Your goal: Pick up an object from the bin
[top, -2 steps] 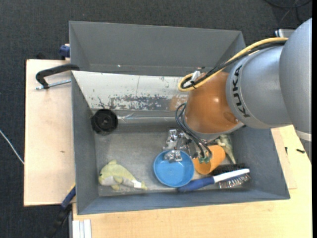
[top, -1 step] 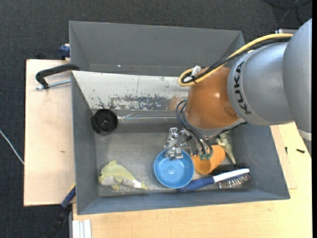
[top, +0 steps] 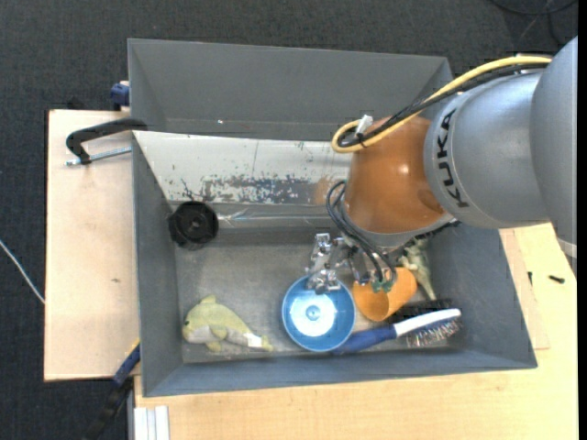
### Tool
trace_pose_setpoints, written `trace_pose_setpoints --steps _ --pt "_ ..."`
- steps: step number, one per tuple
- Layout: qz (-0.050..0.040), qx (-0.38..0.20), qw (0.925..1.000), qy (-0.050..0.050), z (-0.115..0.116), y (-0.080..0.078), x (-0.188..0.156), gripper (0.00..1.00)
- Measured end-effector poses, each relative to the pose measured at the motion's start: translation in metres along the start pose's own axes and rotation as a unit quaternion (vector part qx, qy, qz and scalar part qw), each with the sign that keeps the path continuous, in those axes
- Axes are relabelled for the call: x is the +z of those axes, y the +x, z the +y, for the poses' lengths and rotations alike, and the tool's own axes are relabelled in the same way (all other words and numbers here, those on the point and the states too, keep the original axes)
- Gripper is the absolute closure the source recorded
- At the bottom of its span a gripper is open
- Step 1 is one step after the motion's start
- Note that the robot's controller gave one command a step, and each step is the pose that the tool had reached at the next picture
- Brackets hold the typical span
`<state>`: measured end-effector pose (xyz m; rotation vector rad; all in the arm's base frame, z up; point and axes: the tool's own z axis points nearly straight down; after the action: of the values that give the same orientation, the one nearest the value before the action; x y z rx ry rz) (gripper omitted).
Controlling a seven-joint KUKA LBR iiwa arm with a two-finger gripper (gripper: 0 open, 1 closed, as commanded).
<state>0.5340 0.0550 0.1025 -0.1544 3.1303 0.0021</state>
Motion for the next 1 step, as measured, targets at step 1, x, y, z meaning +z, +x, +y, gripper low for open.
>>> trace_pose_setpoints --steps 1 --pt "0.0002 0.000 1.0000 0.000 0.0004 -0.0016 -0.0104 1.00"
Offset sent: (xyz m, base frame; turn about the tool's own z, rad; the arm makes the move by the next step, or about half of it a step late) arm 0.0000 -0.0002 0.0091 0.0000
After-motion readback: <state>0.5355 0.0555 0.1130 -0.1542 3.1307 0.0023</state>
